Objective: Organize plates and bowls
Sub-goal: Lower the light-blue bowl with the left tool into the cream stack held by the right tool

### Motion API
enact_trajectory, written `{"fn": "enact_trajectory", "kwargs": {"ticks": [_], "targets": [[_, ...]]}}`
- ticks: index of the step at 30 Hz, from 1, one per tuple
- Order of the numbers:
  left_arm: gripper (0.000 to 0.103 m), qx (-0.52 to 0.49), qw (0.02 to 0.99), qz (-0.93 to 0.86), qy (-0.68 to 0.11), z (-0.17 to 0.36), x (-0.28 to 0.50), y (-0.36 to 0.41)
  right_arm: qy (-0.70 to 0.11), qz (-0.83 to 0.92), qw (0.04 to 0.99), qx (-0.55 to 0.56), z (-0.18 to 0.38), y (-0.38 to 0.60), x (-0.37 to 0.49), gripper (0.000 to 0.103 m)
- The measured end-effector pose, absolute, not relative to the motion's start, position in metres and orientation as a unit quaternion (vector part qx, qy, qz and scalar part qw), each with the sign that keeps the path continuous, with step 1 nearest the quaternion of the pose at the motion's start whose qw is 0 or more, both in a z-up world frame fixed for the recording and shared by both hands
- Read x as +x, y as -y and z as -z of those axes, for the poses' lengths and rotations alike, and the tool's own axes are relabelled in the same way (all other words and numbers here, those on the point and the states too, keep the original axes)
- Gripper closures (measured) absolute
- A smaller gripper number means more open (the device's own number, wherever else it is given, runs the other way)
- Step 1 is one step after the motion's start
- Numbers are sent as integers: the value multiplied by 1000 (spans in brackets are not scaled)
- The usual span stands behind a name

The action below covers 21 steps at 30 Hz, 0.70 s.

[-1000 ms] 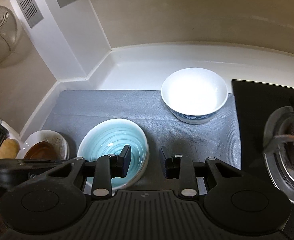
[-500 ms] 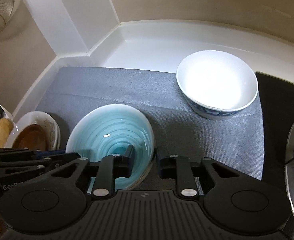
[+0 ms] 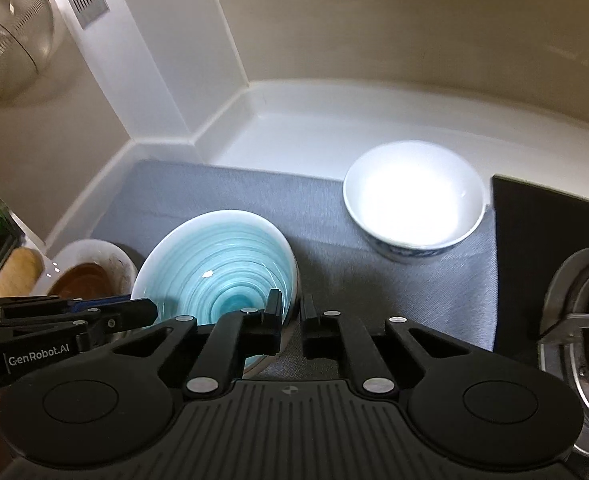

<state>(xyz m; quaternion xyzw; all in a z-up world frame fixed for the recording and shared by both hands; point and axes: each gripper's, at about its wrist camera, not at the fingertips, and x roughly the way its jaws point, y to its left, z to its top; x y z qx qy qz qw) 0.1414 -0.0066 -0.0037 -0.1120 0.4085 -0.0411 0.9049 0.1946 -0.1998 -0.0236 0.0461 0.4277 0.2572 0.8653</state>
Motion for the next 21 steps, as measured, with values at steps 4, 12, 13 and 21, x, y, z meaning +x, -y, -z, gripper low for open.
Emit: {"fn": "enact_trajectory", "kwargs": {"ticks": [4,12,13,21], "targets": [[89,-110,910,52,-396,-11,125,15,-411,-260,872,51,5,217,177,93],[89,-99,904,62,-411,-12,90,36,-415,-257,870,62,1,240,141,93],[89,-99,903,63,-414,-10,86,37,-418,-257,869,63,3,242,137,93],[89,-89,890,65,-443,9,70,52,-445,-256,857,53,22,254,114,93]]}}
